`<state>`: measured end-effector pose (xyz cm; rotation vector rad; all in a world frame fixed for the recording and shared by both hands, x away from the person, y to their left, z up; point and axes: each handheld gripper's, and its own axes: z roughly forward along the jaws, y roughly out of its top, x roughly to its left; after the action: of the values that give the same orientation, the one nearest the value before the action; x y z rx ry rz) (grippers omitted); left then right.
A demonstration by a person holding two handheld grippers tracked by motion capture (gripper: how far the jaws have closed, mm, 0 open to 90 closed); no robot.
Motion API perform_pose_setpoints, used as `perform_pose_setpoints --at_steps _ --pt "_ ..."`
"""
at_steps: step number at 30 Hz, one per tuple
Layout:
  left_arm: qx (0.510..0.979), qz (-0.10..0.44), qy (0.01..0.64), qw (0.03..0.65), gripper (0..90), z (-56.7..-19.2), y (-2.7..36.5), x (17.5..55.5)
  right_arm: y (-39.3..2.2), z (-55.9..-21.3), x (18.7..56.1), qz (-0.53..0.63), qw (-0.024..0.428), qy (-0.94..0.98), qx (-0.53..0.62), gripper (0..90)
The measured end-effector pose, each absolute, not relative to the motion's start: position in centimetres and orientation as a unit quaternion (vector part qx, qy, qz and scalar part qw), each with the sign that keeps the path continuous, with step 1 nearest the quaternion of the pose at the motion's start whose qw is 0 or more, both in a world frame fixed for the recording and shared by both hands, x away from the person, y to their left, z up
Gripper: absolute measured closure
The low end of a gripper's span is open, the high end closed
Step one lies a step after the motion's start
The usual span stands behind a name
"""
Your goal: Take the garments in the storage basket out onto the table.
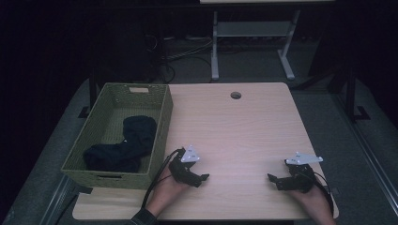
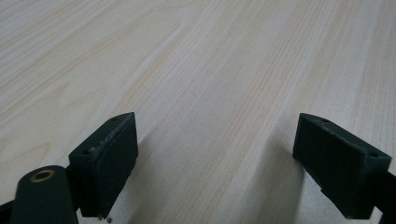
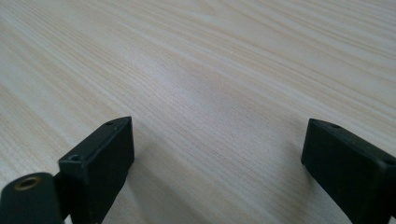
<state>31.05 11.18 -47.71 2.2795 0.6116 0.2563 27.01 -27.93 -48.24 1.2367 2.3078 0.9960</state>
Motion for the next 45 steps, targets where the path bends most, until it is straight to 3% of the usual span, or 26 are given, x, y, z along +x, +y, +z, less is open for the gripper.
perform_pose_setpoints --at_steps 45 --pt "0.89 0.099 0.246 0.37 14.0 -45.0 11.0 30.9 -27.9 -48.2 27.0 0.35 0.169 0.813 0.434 9.1"
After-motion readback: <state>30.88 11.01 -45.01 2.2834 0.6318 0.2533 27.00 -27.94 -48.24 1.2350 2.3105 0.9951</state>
